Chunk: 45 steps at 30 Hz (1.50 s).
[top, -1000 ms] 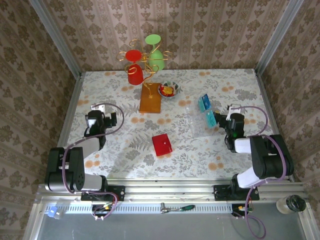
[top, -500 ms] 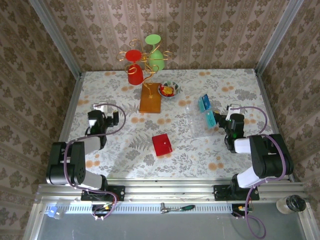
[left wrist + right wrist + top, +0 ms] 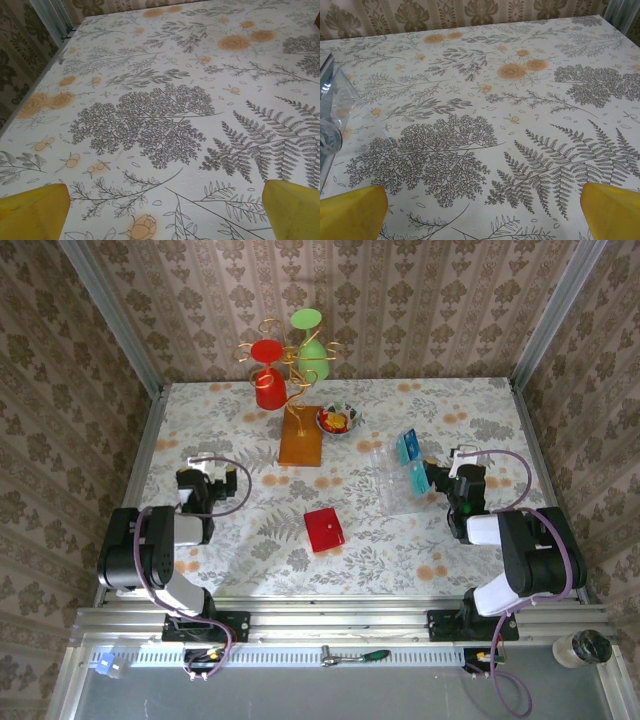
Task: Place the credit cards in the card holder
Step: Reset both arms
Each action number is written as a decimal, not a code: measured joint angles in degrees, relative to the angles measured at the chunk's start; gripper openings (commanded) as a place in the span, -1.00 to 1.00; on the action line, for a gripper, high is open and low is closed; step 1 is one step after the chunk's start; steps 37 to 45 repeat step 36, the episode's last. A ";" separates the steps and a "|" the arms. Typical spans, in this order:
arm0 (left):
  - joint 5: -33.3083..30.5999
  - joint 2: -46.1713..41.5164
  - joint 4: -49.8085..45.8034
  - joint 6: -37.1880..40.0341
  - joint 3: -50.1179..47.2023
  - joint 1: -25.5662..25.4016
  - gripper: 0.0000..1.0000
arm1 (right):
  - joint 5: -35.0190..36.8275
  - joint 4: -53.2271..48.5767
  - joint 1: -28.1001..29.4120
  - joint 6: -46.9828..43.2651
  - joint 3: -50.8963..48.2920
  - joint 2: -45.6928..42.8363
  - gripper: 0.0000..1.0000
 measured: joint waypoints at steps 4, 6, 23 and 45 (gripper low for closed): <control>0.66 0.00 -0.02 0.00 0.09 0.11 1.00 | 0.81 -0.02 0.46 -0.37 0.04 0.02 1.00; 0.87 0.00 -0.02 0.00 0.09 0.11 1.00 | 1.18 -0.02 0.46 -0.37 0.04 0.02 1.00; 0.85 0.00 0.02 0.00 0.09 0.09 1.00 | 1.66 -0.02 0.70 -0.37 0.04 0.02 1.00; 0.87 0.00 0.02 0.00 0.09 0.09 1.00 | 1.66 -0.02 0.70 -0.39 0.04 0.02 1.00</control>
